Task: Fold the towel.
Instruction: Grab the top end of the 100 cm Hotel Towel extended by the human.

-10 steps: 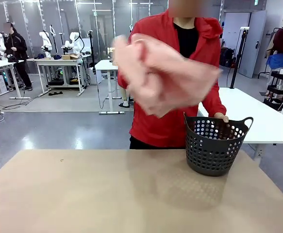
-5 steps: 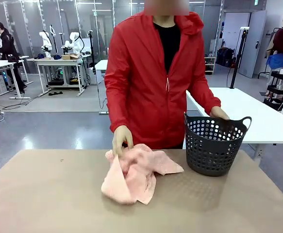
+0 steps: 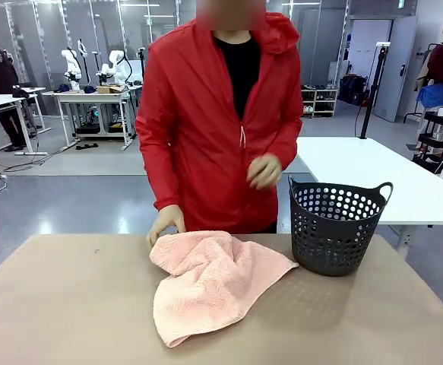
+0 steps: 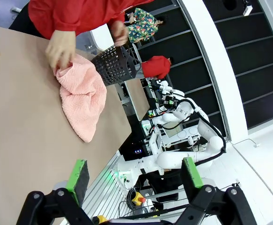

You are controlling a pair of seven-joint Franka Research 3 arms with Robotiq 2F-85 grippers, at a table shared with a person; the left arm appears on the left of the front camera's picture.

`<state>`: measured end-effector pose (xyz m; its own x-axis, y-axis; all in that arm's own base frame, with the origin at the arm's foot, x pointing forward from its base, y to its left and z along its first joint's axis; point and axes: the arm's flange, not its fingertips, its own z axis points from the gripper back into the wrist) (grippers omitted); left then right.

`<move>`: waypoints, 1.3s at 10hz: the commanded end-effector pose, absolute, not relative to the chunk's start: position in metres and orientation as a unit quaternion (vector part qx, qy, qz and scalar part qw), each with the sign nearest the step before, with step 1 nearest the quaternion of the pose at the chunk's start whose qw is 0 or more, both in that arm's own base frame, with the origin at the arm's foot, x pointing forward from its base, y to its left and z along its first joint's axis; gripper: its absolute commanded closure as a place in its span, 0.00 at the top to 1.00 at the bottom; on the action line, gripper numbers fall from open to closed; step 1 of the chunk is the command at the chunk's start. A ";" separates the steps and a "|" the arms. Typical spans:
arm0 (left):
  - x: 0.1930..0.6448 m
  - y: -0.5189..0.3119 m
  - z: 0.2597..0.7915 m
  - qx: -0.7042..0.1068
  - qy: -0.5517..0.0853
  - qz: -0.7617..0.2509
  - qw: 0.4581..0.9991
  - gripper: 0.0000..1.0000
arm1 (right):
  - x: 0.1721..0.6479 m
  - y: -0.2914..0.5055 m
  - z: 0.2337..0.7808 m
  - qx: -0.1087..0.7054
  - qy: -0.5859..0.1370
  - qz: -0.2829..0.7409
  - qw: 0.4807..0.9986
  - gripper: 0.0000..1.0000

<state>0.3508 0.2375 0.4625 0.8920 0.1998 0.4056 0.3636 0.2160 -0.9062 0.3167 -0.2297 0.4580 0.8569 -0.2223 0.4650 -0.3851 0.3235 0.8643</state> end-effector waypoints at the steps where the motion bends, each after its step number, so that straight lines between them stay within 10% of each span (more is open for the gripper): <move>1: 0.350 0.238 0.463 -0.628 -0.226 -0.062 0.742 1.00 | 0.318 -0.231 0.459 0.582 -0.269 0.057 0.765 1.00; 13: 0.350 0.238 0.463 -0.628 -0.226 -0.062 0.742 1.00 | 0.318 -0.231 0.459 0.582 -0.269 0.057 0.765 1.00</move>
